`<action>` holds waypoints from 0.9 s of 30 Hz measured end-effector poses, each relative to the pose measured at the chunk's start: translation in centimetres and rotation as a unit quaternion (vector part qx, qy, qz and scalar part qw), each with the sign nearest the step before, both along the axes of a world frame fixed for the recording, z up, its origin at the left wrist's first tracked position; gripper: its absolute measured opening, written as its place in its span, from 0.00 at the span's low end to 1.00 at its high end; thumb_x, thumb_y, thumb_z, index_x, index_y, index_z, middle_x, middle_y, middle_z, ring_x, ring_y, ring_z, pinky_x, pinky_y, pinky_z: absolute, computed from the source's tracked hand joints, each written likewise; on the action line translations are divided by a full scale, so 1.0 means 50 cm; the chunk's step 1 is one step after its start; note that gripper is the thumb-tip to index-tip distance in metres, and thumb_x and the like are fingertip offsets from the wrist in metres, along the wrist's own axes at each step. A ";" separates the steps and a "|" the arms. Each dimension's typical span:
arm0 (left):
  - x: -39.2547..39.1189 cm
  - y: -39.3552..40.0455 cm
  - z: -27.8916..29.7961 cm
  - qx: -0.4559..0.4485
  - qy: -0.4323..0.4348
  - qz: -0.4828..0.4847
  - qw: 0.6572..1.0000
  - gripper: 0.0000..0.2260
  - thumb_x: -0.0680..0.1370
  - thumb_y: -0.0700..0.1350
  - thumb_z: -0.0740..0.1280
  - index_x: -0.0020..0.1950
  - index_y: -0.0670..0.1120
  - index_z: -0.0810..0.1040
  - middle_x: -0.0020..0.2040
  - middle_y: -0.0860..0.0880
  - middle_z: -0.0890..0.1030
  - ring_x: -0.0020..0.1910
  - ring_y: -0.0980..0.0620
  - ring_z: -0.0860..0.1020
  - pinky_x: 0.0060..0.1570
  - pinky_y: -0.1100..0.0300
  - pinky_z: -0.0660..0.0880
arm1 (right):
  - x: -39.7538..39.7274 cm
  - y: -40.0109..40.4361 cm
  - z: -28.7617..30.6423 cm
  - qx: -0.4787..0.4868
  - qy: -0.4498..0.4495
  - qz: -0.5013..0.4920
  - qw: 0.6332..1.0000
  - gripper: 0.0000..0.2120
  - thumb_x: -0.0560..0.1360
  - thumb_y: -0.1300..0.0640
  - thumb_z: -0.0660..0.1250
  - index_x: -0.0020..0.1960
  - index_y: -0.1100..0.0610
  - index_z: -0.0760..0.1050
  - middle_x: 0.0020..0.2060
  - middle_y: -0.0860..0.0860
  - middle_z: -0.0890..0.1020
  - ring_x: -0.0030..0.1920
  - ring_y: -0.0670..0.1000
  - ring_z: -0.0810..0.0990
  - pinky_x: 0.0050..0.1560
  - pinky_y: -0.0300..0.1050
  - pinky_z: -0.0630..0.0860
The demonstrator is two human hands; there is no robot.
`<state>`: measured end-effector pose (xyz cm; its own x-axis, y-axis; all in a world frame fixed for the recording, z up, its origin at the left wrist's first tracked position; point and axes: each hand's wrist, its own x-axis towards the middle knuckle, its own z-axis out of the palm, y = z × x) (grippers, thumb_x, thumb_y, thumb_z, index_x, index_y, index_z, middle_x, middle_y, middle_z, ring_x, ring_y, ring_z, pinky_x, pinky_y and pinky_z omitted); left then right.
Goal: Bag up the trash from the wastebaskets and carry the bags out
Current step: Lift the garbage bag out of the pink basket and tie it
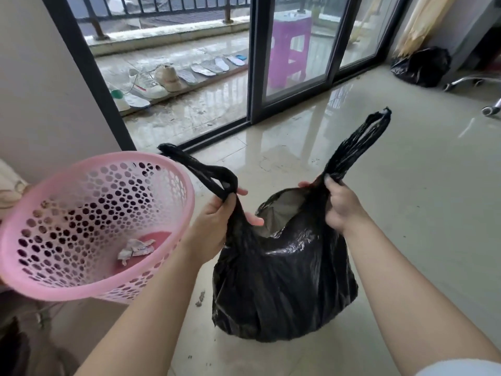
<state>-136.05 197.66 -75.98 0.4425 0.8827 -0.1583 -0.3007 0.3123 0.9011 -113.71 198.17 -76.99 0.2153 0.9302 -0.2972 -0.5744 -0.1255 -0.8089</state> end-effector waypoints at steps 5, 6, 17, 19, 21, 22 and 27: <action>0.037 0.003 -0.030 -0.056 -0.002 0.062 0.996 0.14 0.82 0.47 0.49 0.41 0.46 0.69 0.14 0.55 0.61 0.13 0.58 0.59 0.17 0.70 0.56 | -0.030 0.004 -0.005 -0.068 0.024 0.032 0.997 0.14 0.80 0.54 0.48 0.38 0.55 0.63 0.11 0.47 0.59 0.11 0.43 0.57 0.16 0.28 0.61; 0.042 0.007 -0.035 -0.078 0.031 0.075 0.994 0.14 0.82 0.47 0.50 0.40 0.45 0.68 0.14 0.55 0.60 0.13 0.58 0.57 0.17 0.69 0.54 | -0.033 0.003 -0.006 -0.093 -0.002 0.076 0.993 0.15 0.80 0.52 0.47 0.38 0.56 0.63 0.11 0.46 0.59 0.11 0.42 0.55 0.15 0.27 0.57; 0.021 0.008 -0.028 -0.065 0.198 -0.061 0.976 0.07 0.74 0.50 0.67 0.36 0.54 0.78 0.27 0.57 0.70 0.30 0.58 0.64 0.25 0.69 0.63 | -0.107 -0.006 0.035 -0.042 -0.586 0.398 0.704 0.15 0.78 0.62 0.50 0.36 0.52 0.67 0.29 0.49 0.66 0.26 0.50 0.65 0.29 0.41 0.65; 0.019 0.007 -0.021 -0.035 0.223 -0.063 0.972 0.09 0.74 0.56 0.64 0.39 0.53 0.76 0.32 0.54 0.67 0.31 0.57 0.64 0.29 0.67 0.61 | -0.112 -0.011 0.048 -0.019 -0.600 0.440 0.668 0.13 0.78 0.60 0.51 0.38 0.53 0.69 0.28 0.48 0.67 0.25 0.49 0.67 0.31 0.41 0.66; 0.019 0.011 -0.024 -0.037 0.248 -0.061 0.966 0.16 0.74 0.63 0.59 0.37 0.51 0.74 0.29 0.54 0.66 0.27 0.57 0.62 0.28 0.66 0.58 | -0.114 -0.015 0.057 -0.007 -0.593 0.477 0.649 0.13 0.78 0.60 0.52 0.39 0.52 0.69 0.27 0.47 0.69 0.25 0.48 0.68 0.32 0.39 0.68; 0.023 0.014 -0.025 -0.049 0.243 -0.050 0.968 0.19 0.74 0.64 0.57 0.34 0.51 0.73 0.25 0.55 0.67 0.24 0.57 0.61 0.27 0.66 0.58 | -0.113 -0.017 0.058 -0.006 -0.583 0.493 0.646 0.12 0.78 0.60 0.53 0.38 0.52 0.70 0.27 0.47 0.70 0.25 0.47 0.69 0.32 0.36 0.68; 0.029 0.006 -0.016 -0.079 0.102 -0.057 0.990 0.19 0.81 0.50 0.51 0.36 0.44 0.73 0.18 0.54 0.69 0.20 0.57 0.67 0.26 0.65 0.65 | -0.086 -0.019 0.045 -0.062 -0.479 0.554 0.678 0.11 0.77 0.57 0.58 0.42 0.50 0.77 0.27 0.44 0.76 0.27 0.43 0.72 0.38 0.32 0.72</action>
